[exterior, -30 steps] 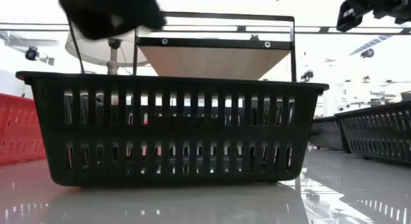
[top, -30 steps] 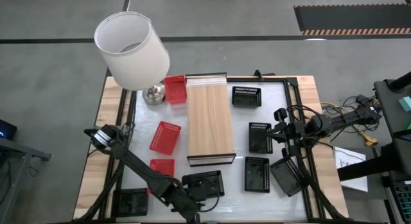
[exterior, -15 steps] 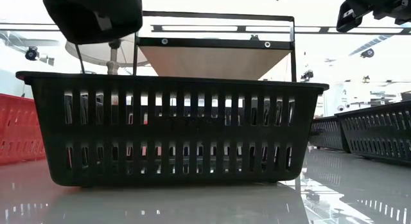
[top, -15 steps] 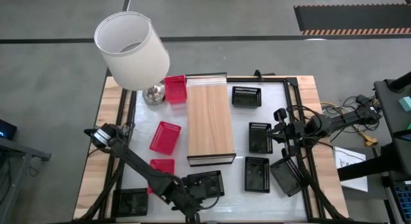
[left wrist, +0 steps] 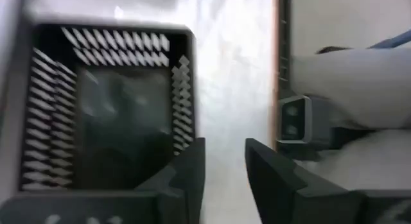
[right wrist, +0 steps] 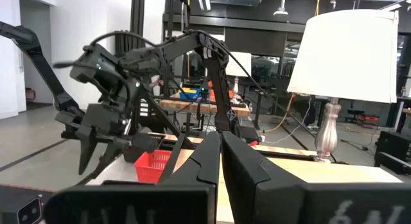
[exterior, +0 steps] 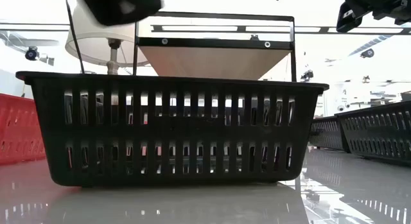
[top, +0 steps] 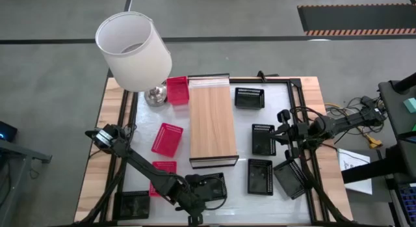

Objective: Stack baskets on shelf by color
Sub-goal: Put the black bin on the shelf

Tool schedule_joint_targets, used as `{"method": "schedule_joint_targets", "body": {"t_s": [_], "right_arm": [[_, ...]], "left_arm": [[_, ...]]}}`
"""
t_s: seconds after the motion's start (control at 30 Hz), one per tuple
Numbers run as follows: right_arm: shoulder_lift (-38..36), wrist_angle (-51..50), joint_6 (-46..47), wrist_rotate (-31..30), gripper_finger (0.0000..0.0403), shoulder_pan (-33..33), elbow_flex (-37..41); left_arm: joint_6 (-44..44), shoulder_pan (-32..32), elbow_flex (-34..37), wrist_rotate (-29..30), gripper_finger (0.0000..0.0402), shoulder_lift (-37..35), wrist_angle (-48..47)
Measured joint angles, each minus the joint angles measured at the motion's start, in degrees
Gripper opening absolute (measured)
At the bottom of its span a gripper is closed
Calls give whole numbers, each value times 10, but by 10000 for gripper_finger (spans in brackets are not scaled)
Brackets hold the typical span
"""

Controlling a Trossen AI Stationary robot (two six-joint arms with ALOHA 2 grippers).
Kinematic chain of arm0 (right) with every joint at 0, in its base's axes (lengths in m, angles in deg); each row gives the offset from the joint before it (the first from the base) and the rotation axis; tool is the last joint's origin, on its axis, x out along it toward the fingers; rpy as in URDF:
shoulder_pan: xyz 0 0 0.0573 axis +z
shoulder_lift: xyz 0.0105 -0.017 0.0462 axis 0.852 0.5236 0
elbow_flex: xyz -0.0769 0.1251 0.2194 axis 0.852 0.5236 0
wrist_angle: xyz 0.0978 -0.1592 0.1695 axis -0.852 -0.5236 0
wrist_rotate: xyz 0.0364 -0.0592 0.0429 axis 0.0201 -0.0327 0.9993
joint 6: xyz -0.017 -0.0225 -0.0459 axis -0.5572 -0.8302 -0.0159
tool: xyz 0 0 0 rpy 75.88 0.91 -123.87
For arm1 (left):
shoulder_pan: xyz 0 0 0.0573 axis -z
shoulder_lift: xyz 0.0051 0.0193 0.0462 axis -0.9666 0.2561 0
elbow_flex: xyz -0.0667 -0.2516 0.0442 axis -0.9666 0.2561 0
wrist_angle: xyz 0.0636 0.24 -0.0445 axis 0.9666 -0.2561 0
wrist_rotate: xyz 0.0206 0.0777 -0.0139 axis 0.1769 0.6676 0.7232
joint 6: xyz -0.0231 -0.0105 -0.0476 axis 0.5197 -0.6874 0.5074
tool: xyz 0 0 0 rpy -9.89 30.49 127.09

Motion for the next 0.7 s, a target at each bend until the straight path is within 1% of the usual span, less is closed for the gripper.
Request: {"method": "schedule_joint_targets", "body": {"t_s": [0.03,0.1,0.17,0.23,0.33,0.43,0.53,0.63,0.7], "right_arm": [[0,0,0,0,9,0,0],[0,0,0,0,9,0,0],[0,0,0,0,9,0,0],[0,0,0,0,9,0,0],[0,0,0,-1,9,0,0],[0,0,0,-1,9,0,0],[0,-1,0,-1,9,0,0],[0,-2,0,-1,9,0,0],[0,-2,0,-1,9,0,0]], "left_arm": [[-17,2,-12,18,79,3,-18],[-47,3,-39,36,58,13,-49],[-64,3,-60,40,40,23,-77],[-71,2,-73,26,30,34,-94],[-65,1,-81,-11,31,48,-94],[-14,-5,-79,-57,49,47,-92],[23,-9,-72,-85,84,44,-93],[25,-9,-71,-78,126,43,-93],[7,-9,-71,-55,155,43,-91]]}}
